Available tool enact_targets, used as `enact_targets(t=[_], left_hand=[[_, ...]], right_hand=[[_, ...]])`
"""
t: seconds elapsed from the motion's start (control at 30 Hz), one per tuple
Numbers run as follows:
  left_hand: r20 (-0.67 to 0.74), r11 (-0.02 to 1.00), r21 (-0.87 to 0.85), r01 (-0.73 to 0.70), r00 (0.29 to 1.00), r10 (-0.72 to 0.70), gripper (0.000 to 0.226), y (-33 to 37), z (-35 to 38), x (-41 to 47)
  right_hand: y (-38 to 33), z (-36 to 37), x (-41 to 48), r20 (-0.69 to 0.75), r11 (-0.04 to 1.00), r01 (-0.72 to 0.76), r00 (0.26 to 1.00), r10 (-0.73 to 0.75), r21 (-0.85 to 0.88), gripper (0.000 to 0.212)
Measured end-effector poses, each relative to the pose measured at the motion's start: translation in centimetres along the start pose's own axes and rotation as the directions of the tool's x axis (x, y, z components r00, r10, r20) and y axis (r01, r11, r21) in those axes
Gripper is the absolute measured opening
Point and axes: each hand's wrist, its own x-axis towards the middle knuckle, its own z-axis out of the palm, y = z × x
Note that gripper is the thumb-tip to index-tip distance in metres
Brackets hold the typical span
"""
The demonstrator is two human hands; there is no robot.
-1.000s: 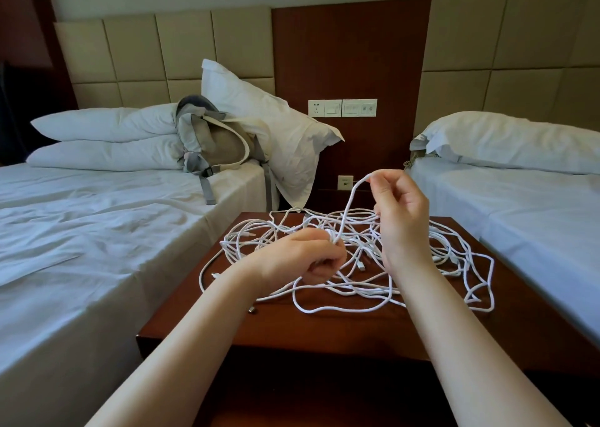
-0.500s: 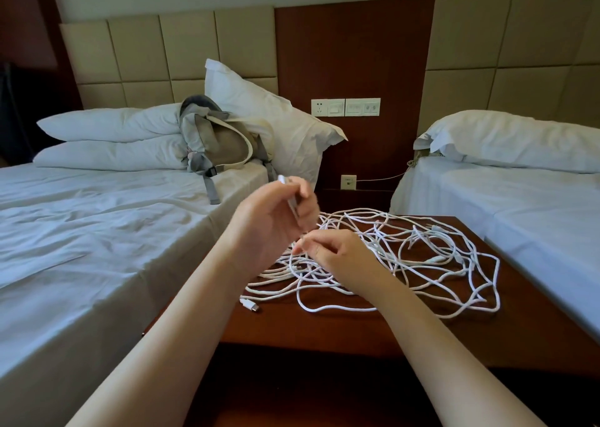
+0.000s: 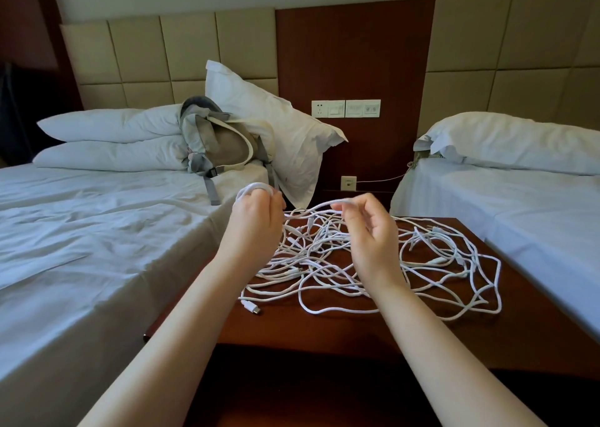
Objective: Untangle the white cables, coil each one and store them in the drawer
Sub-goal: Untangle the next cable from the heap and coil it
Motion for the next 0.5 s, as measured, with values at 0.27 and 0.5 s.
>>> enact_targets(t=[0.27, 0.5], left_hand=[[0.142, 1.000, 0.023, 0.014, 0.990, -0.017, 0.036, 0.3, 0.7, -0.6], [0.343, 0.975, -0.130, 0.183, 0.930, -0.129, 0.040, 0.6, 0.6, -0.9]], right_hand=[[-1.8, -0.3, 1.1, 0.053, 0.951, -0.113, 0.993, 0.102, 0.287, 0.024], [-1.5, -2.5, 2.3, 0.062, 0.973, 0.210, 0.977, -0.205, -0.094, 0.023]])
